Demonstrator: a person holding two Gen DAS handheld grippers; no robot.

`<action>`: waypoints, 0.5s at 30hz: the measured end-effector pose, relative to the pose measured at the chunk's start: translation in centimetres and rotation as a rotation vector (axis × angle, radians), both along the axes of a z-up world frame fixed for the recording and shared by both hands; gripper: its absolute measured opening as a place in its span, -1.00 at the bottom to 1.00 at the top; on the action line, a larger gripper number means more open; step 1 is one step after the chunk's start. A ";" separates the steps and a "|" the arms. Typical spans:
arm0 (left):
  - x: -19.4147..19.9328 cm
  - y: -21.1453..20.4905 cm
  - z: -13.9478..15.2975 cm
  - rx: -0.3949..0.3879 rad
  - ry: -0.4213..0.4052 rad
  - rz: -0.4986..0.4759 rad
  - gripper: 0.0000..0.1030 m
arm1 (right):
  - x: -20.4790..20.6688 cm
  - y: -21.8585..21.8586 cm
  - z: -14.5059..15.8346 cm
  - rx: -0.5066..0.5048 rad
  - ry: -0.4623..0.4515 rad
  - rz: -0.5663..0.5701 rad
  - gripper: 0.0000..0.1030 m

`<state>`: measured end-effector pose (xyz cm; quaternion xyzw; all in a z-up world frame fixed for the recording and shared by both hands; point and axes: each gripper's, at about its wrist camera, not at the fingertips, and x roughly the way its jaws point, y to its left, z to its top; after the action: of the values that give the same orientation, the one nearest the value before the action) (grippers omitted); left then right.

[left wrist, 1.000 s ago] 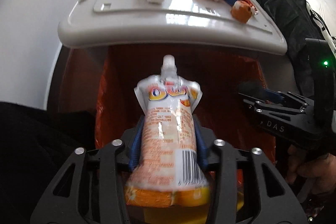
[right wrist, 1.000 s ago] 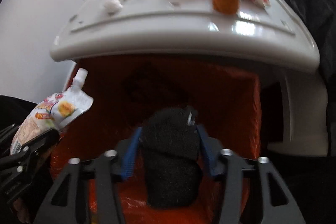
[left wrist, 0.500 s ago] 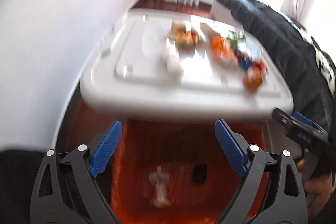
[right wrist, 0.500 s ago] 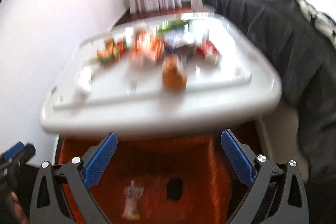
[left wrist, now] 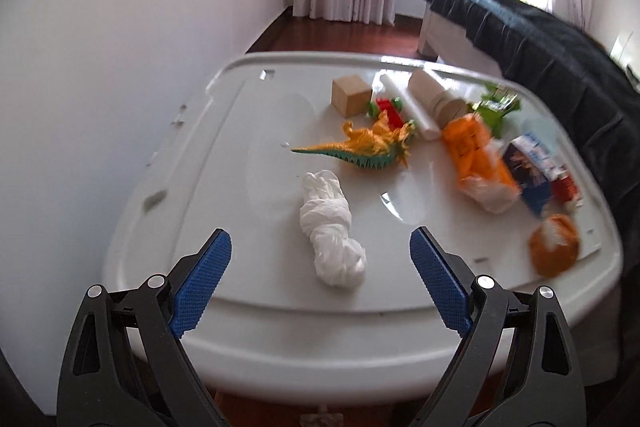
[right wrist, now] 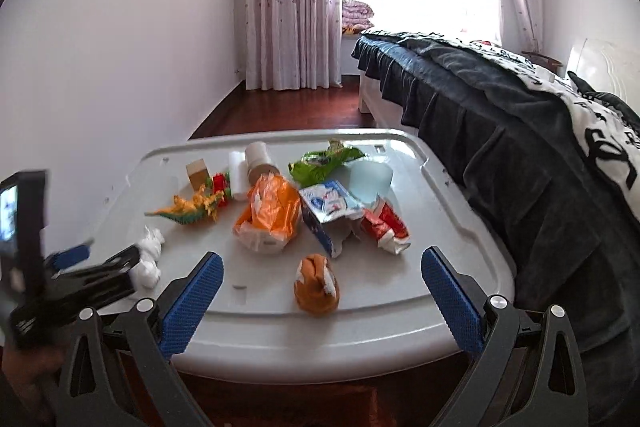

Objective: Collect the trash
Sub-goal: 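Grasp the white tissue with the left tool while the right tool grasps the orange bun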

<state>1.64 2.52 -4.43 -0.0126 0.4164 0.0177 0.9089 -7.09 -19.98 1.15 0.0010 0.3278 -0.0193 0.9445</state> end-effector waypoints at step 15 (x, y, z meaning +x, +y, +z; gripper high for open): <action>4.9 -1.0 -4.5 0.046 0.063 0.008 -0.32 | 0.4 -0.3 -1.2 -0.059 -0.008 0.012 0.90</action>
<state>6.58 1.51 -8.93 0.0072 0.4444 0.0315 0.8952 -6.71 -20.26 -0.09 -0.0287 0.3234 -0.0232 0.9455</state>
